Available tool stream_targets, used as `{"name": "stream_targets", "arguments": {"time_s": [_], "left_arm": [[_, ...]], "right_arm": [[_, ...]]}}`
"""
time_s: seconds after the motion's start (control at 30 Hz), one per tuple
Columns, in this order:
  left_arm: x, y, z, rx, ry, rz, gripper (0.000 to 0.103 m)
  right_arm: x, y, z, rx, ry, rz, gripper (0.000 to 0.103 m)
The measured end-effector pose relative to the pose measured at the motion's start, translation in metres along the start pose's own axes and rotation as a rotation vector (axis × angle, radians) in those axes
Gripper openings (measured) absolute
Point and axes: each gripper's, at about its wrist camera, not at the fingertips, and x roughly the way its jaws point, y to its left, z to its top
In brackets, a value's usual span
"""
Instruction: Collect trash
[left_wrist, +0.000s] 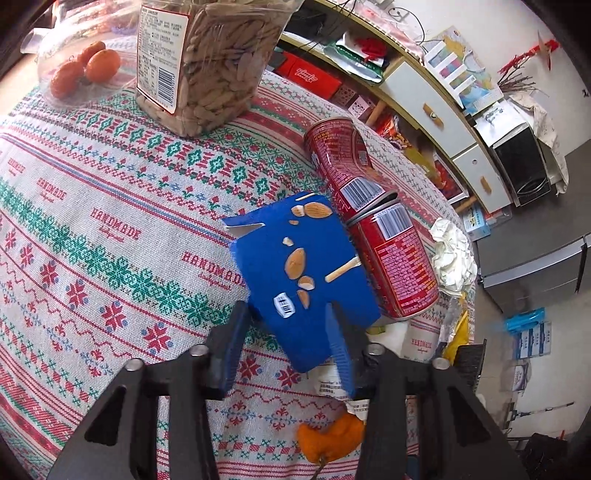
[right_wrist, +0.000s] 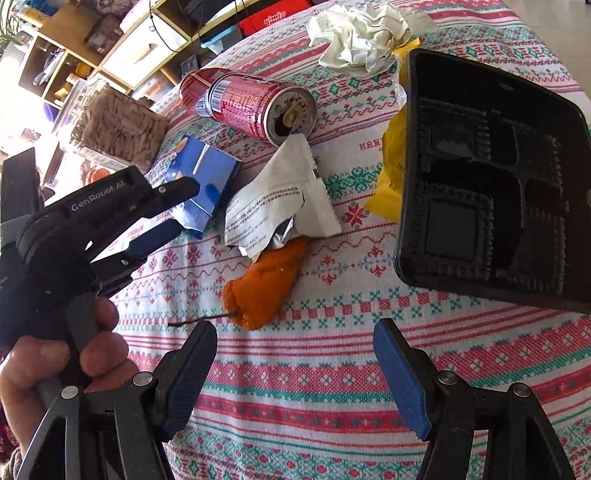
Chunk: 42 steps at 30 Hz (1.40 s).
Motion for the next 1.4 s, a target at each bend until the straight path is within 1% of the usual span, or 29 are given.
{"name": "stream_targets", "arguments": {"time_s": [0.03,0.07,0.1,0.17,0.27,0.4,0.5,0.53,0.63,0.7,0.77,0.8,0.83,0.87,0.93,0.97,1.0,1.03,1.07,1.1,1.13,1.17,1.23,1.3,1.4], "left_arm": [[0.003,0.000,0.000,0.007,0.010,-0.001,0.018],[0.005,0.001,0.000,0.009,0.016,-0.004,0.008],[0.005,0.001,0.000,0.008,0.014,-0.003,0.003],[0.002,0.002,0.000,0.019,-0.002,0.004,0.000],[-0.009,0.005,-0.001,0.033,-0.037,0.024,0.000],[-0.023,0.013,-0.001,0.011,-0.061,0.020,0.000],[-0.033,0.017,-0.003,0.007,-0.078,0.014,0.000],[-0.036,0.019,-0.003,0.008,-0.081,0.008,0.000],[-0.039,0.025,0.001,-0.025,-0.071,-0.051,0.000],[-0.040,0.026,0.002,-0.045,-0.069,-0.064,0.001],[-0.038,0.022,0.003,-0.033,-0.050,-0.072,0.001],[-0.036,0.020,0.003,-0.026,-0.042,-0.070,0.001],[-0.034,0.016,0.002,-0.020,-0.034,-0.067,0.001],[-0.032,0.014,0.003,-0.016,-0.025,-0.062,0.002],[-0.029,0.012,0.007,-0.004,-0.019,-0.053,0.002],[-0.027,0.010,0.010,0.012,-0.018,-0.049,0.005],[-0.025,0.008,0.013,0.033,-0.013,-0.045,0.017],[-0.023,0.006,0.014,0.048,-0.005,-0.048,0.027],[-0.023,0.005,0.014,0.048,-0.003,-0.057,0.046],[-0.024,0.005,0.011,0.036,-0.011,-0.069,0.054],[-0.024,0.003,0.007,0.031,-0.011,-0.081,0.054],[-0.023,-0.003,0.003,0.049,0.008,-0.095,0.054],[-0.021,-0.018,-0.005,0.130,0.042,-0.121,0.054],[-0.023,-0.033,-0.016,0.203,0.040,-0.073,0.054],[-0.024,-0.053,-0.035,0.300,0.063,-0.081,0.054]], "right_arm": [[0.005,0.002,0.002,0.000,-0.002,-0.011,0.075],[0.010,0.004,0.004,-0.001,0.001,-0.019,0.075],[0.014,0.005,0.006,-0.001,0.005,-0.026,0.075],[0.020,0.006,0.006,0.001,0.013,-0.037,0.075],[0.026,0.009,0.006,-0.014,0.020,-0.037,0.070],[0.031,0.013,0.006,-0.049,0.011,-0.043,0.064],[0.034,0.010,0.008,-0.040,0.010,-0.031,0.060],[0.035,0.009,0.010,-0.031,0.010,-0.023,0.058],[0.033,0.001,0.016,0.021,-0.001,0.024,0.058],[0.036,0.000,0.019,0.043,0.002,0.049,0.058],[0.041,0.005,0.021,0.029,-0.008,0.015,0.057],[0.043,0.007,0.021,0.017,-0.014,0.004,0.053],[0.044,0.010,0.020,0.005,-0.018,0.006,0.041],[0.045,0.013,0.019,-0.007,-0.011,0.015,0.035],[0.043,0.018,0.014,-0.017,0.009,0.016,0.024],[0.039,0.020,0.011,-0.018,0.015,0.029,0.022],[0.034,0.020,0.009,-0.016,0.017,0.048,0.017],[0.029,0.020,0.007,-0.018,0.015,0.059,0.016],[0.023,0.017,0.004,-0.021,0.004,0.062,0.015],[0.018,0.015,0.003,-0.024,-0.004,0.062,0.015],[0.014,0.011,0.003,-0.018,-0.006,0.064,0.015],[0.013,0.006,0.003,-0.004,-0.002,0.070,0.015],[0.007,-0.005,0.001,0.028,-0.001,0.087,0.014],[0.003,-0.011,0.002,0.053,-0.007,0.098,0.014],[-0.014,-0.021,0.002,0.072,-0.031,0.091,0.014]]}}
